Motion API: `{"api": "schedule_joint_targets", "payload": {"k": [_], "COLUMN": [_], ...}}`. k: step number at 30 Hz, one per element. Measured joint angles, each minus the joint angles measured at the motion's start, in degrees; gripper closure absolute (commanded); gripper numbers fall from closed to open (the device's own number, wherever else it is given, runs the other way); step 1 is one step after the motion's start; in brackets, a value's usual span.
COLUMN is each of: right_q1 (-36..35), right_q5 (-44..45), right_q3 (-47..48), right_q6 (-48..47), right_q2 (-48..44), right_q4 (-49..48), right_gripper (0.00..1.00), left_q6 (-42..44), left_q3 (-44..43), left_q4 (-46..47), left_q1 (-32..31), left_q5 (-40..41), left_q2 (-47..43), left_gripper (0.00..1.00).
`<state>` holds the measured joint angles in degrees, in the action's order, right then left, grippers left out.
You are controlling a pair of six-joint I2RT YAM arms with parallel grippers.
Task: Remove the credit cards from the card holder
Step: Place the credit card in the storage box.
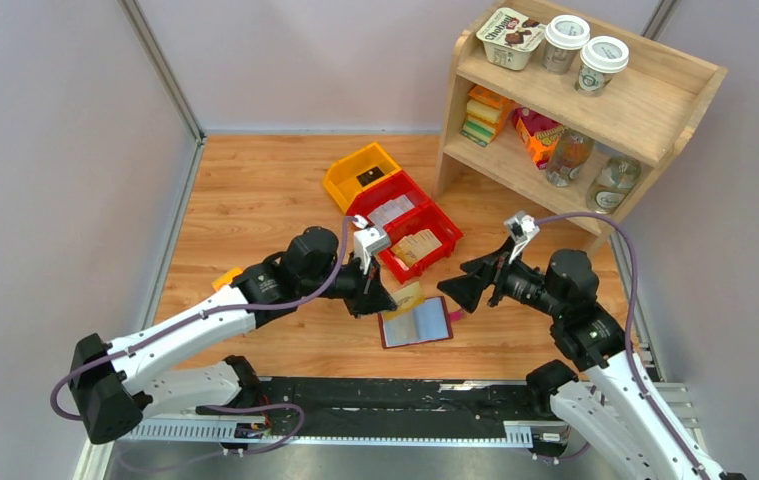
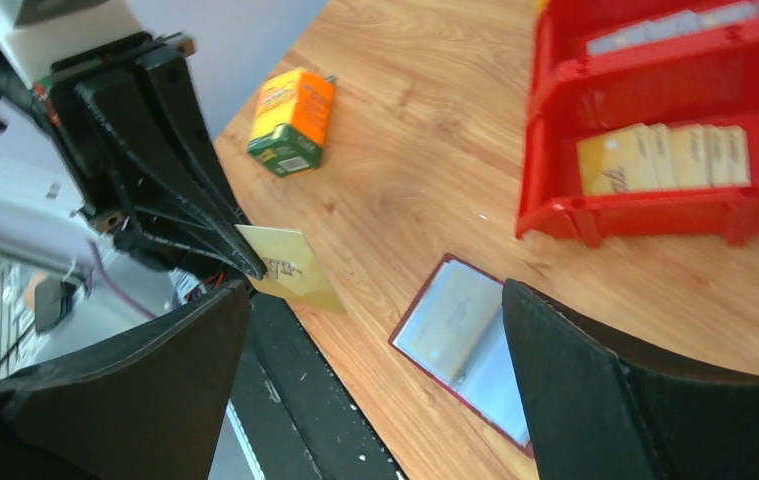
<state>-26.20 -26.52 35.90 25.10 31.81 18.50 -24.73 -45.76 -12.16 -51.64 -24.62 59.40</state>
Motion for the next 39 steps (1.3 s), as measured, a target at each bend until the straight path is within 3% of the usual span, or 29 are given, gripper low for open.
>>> {"api": "schedule_joint_targets", "payload": {"k": [2, 7, 14, 17, 21, 22, 23, 26, 29, 34, 39], "right_q1": [0.0, -1.3, -6.6, -9.3, -11.6, -11.7, -11.7, -11.8, -11.8, -11.9, -10.8], "right_q5": [-5.0, -15.3, -24.0, -25.8, -26.7, -26.8, -26.8, -26.5, -25.7, -20.6, -11.4], "right_q3": [-0.4, 1.0, 2.7, 4.0, 5.2, 5.4, 5.6, 5.9, 6.0, 6.3, 8.7], "right_q6": [-2.3, -8.4, -13.3, -14.9, -16.8, -17.4, -18.0, -18.7, -19.0, -18.6, -15.9], "right_q2": [1.0, 7.0, 9.7, 12.2, 14.7, 15.3, 15.7, 16.6, 16.6, 16.7, 20.5], "right_q4": [-2.1, -3.1, -4.6, -5.6, -5.9, -5.8, -5.5, -4.8, -4.5, -4.5, -4.2], "right_gripper": [0.13, 0.19, 0.47, 0.61, 0.91, 1.00, 1.00, 1.00, 1.00, 1.00, 1.00], "left_q6": [3.4, 11.0, 18.7, 20.7, 23.3, 23.9, 24.3, 25.7, 25.6, 22.5, 17.6], "left_q3": [-2.9, -10.1, -16.3, -18.0, -19.8, -20.1, -20.2, -20.4, -20.4, -20.3, -19.6], "left_q4": [-3.6, -11.0, -18.5, -20.6, -23.5, -24.1, -24.6, -25.7, -27.3, -28.3, -30.6], "left_q1": [0.0, 0.0, 0.0, 0.0, 0.0, 0.0, 0.0, 0.0, 0.0, 0.3, 6.8], "left_q5": [-2.7, -8.4, -14.0, -15.8, -17.6, -17.6, -17.7, -16.1, -11.4, 5.9, 25.0], "left_q2": [1.2, 4.6, 8.0, 9.3, 11.1, 11.3, 11.4, 11.2, 10.0, 4.1, -3.9], "left_gripper": [1.00, 1.00, 1.00, 1.00, 0.98, 0.93, 0.87, 0.59, 0.45, 0.18, 0.08]}}
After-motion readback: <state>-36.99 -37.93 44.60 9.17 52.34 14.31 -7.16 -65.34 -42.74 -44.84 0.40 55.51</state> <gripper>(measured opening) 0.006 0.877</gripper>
